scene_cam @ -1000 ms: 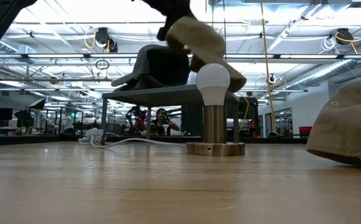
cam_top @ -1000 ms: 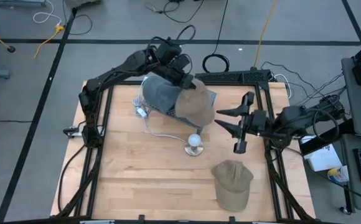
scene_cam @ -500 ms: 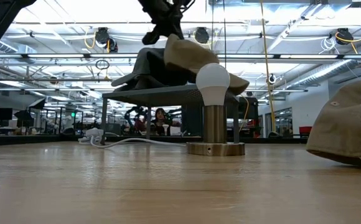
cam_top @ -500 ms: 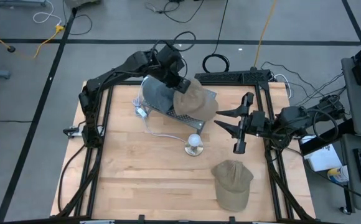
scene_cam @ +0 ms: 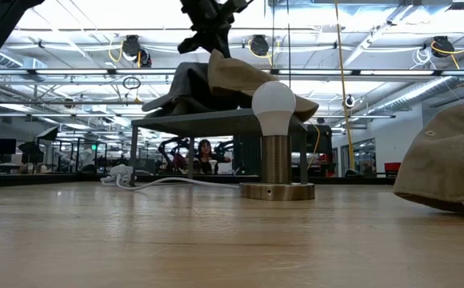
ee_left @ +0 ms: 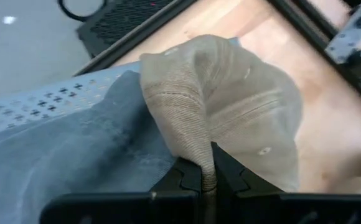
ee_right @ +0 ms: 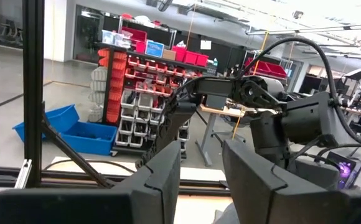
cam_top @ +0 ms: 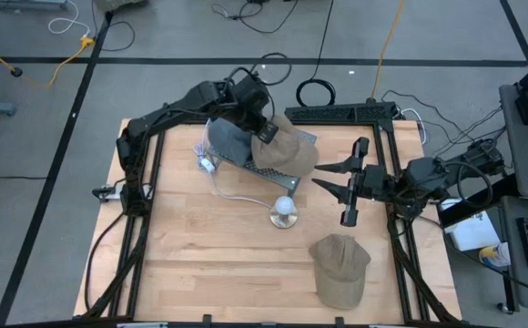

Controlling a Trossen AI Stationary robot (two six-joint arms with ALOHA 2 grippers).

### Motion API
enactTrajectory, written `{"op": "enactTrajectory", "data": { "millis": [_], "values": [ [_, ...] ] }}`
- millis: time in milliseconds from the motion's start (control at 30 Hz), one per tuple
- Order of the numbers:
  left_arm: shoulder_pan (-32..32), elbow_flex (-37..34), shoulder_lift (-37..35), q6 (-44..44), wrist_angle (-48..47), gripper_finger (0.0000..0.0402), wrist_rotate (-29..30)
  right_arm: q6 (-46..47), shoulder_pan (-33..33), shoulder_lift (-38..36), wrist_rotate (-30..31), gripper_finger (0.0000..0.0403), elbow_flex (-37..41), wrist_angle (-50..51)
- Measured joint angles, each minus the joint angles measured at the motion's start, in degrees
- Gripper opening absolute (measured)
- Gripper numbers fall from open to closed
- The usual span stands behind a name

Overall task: Pick & Place hat
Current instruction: Put the top brown cap on the shelf

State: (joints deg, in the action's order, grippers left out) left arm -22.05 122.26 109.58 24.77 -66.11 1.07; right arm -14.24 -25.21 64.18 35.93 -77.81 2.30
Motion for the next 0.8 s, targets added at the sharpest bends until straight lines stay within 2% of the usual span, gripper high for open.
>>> {"op": "enactTrajectory", "data": {
  "millis": [400,600,800],
  "values": [
    [2.3,-3.9,0.1,-3.9,-0.6,0.0005,6.8,-0.1,0.0,0.0,0.2,0.0110,5.1,-0.8],
    [2.3,-5.5,0.1,-6.2,1.3,0.0008,6.7,0.0,0.0,0.0,0.2,0.0114,7.7,-1.2],
    [2.3,-5.5,0.0,-9.7,3.8,0.0081,6.6,0.0,0.0,0.0,0.2,0.0115,8.9,-1.6]
  ]
}}
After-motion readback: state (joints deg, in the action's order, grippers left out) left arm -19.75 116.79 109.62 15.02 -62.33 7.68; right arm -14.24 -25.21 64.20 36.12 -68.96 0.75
